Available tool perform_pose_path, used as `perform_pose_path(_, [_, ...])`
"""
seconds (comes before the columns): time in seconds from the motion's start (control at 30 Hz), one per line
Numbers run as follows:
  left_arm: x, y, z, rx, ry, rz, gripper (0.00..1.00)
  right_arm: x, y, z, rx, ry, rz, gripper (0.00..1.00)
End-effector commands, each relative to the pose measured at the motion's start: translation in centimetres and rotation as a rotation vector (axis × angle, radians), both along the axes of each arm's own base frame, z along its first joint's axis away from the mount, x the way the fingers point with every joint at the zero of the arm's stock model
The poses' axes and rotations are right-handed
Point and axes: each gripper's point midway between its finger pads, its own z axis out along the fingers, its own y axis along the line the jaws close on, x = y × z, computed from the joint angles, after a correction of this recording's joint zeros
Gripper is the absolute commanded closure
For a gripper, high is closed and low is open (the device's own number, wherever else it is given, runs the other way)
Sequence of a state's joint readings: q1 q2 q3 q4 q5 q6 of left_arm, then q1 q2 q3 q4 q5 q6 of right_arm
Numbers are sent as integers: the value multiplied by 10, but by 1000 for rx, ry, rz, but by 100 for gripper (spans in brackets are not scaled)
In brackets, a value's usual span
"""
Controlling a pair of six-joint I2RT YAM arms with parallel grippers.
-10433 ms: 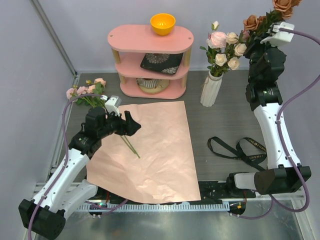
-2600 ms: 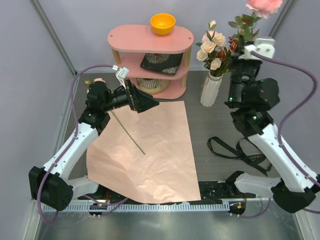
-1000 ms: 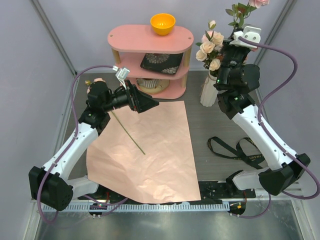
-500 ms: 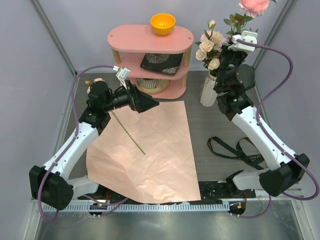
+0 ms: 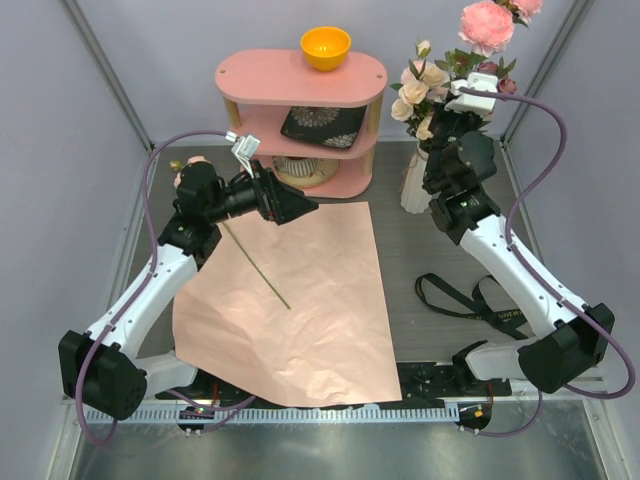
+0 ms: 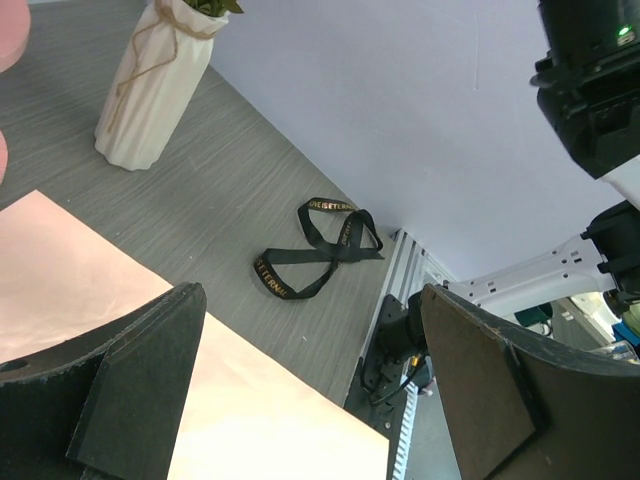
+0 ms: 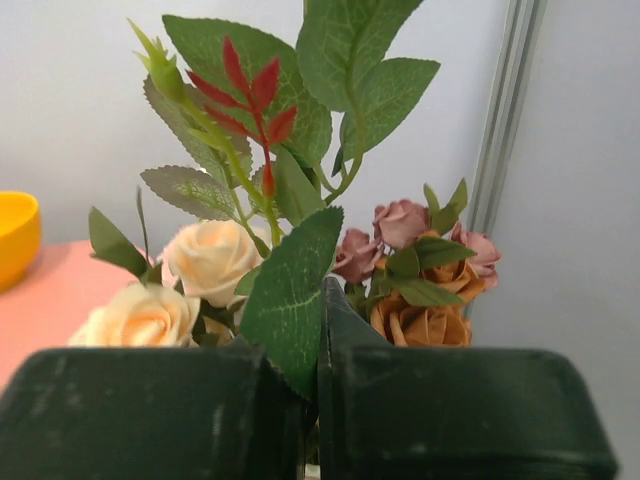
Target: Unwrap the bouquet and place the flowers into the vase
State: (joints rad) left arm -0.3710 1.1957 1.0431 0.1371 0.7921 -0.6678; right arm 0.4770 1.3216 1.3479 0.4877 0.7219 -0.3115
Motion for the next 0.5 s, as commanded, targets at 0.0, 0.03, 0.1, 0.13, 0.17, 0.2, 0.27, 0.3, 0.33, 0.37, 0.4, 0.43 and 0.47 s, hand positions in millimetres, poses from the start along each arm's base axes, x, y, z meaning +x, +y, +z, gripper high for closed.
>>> perform_pose_path(0.0, [2, 2, 13, -5, -56, 14, 7, -6, -15, -10, 26, 6, -43, 99])
perform_pose_path(0.03, [3, 2, 13, -5, -56, 16, 7, -5, -16, -13, 25, 13, -47, 99])
perform_pose_path(0.1, [3, 2, 12, -5, -52, 14, 7, -2, -17, -25, 19, 35, -51, 99])
perform_pose_path(0.13, [4, 2, 12, -4, -50, 17, 7, -3, -16, -28, 19, 40, -48, 99])
perform_pose_path(0.17, [4, 2, 11, -2, -53, 17, 7, -1, -16, -39, 10, 60, -49, 99])
perform_pose_path(0.2, [4, 2, 11, 1, -53, 20, 7, -1, -17, -43, 10, 64, -50, 99])
perform_pose_path(0.27, [5, 3, 10, 4, -52, 25, 7, 0, -16, -58, 0, 88, -51, 99])
perform_pose_path(0.3, [5, 3, 10, 4, -50, 23, 7, 0, -17, -63, -4, 98, -54, 99])
perform_pose_path(0.33, [5, 3, 10, 4, -51, 25, 7, 1, -16, -69, -3, 106, -51, 99])
perform_pose_path(0.37, [5, 3, 10, 4, -50, 25, 7, 1, -15, -80, -9, 125, -50, 99])
perform_pose_path(0.4, [5, 3, 10, 5, -51, 25, 7, 0, -17, -84, -5, 125, -53, 99])
perform_pose_path(0.43, [5, 3, 9, 6, -51, 26, 7, 0, -17, -88, -2, 129, -53, 99])
perform_pose_path(0.47, [5, 3, 10, 6, -51, 28, 7, 1, -17, -98, -3, 141, -54, 98])
